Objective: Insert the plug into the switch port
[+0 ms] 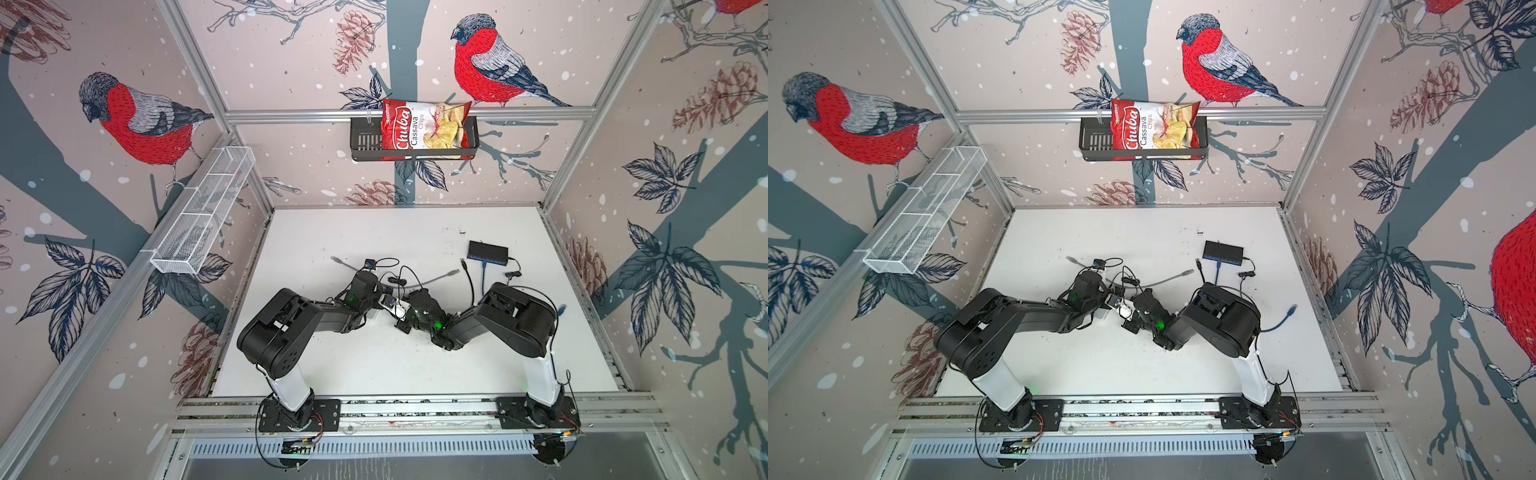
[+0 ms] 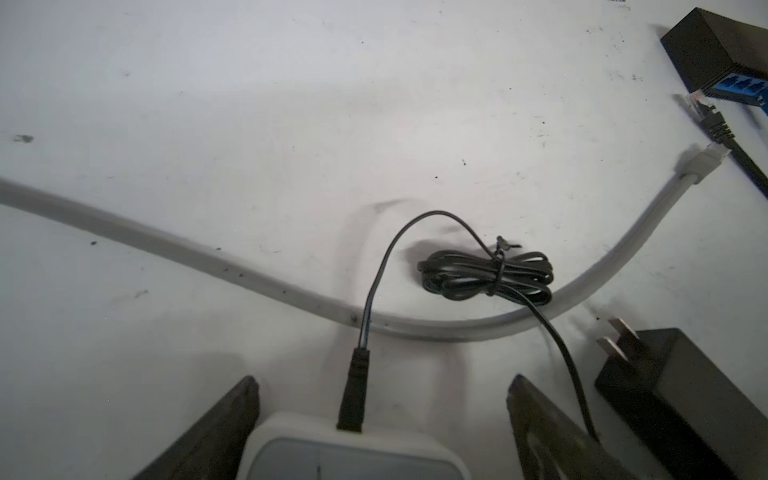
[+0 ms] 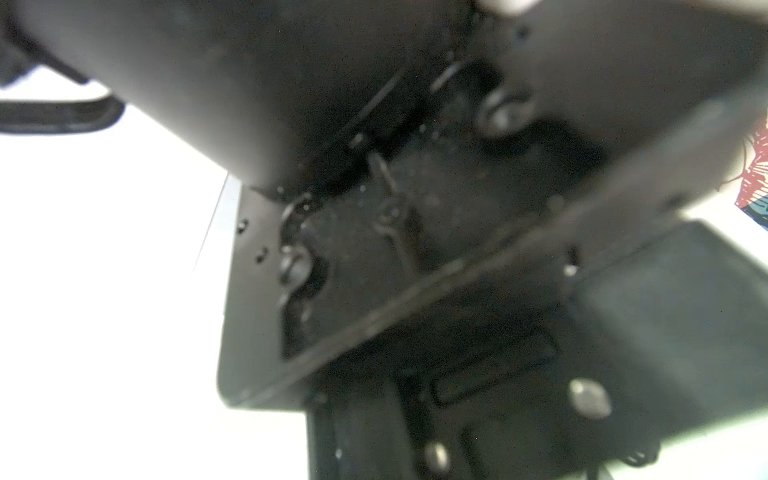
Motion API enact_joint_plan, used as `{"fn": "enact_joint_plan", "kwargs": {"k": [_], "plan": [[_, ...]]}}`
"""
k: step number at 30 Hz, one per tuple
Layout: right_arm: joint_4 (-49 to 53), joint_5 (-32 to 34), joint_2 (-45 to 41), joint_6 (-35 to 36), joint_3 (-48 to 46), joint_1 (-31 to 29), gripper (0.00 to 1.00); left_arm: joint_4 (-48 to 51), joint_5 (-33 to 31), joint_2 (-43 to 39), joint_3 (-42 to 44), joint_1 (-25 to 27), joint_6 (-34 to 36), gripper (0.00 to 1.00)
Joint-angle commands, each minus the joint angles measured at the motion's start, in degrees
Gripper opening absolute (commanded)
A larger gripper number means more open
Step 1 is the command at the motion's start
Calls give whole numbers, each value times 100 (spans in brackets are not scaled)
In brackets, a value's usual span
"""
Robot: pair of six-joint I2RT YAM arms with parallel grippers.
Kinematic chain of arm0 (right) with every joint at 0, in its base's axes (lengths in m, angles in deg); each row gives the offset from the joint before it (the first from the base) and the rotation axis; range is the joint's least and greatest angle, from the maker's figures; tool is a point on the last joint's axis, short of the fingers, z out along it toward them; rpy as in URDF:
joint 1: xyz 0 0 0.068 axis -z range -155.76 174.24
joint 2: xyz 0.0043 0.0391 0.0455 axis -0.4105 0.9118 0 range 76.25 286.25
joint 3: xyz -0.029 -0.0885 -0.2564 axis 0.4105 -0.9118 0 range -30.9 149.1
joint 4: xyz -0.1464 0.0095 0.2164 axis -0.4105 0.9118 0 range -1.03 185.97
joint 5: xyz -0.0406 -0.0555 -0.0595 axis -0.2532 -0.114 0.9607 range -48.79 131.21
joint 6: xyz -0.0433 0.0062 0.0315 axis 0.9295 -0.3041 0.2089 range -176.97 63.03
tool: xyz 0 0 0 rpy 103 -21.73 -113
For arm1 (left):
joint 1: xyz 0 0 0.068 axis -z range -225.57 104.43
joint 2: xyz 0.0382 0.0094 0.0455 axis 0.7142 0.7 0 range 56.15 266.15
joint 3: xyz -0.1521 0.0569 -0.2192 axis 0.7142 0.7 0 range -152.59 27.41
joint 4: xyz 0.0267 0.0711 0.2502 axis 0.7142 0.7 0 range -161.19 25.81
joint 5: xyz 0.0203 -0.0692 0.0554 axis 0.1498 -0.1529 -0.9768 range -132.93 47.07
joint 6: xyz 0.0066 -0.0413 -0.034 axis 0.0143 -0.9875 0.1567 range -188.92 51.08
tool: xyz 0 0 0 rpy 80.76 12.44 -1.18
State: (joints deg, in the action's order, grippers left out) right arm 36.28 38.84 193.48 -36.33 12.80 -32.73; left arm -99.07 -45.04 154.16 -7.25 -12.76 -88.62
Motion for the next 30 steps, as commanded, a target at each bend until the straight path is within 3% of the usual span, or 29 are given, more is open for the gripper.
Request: {"fn": "enact_joint_plan", "kwargs": {"k": [1, 16, 22, 30], "plan": [[-1174, -633, 32, 132, 149, -69, 8, 862, 3187, 95, -25, 357, -211, 91], [-865, -467, -111, -3, -10, -61, 13, 1362, 2598, -146, -159, 186, -95, 97], [-842, -416, -121, -65, -48, -59, 18, 1338, 2457, -376, -47, 52, -198, 97], [-772, -328, -121, -209, -10, -52, 33, 1406, 2154, -738, 73, -210, -315, 97]]}}
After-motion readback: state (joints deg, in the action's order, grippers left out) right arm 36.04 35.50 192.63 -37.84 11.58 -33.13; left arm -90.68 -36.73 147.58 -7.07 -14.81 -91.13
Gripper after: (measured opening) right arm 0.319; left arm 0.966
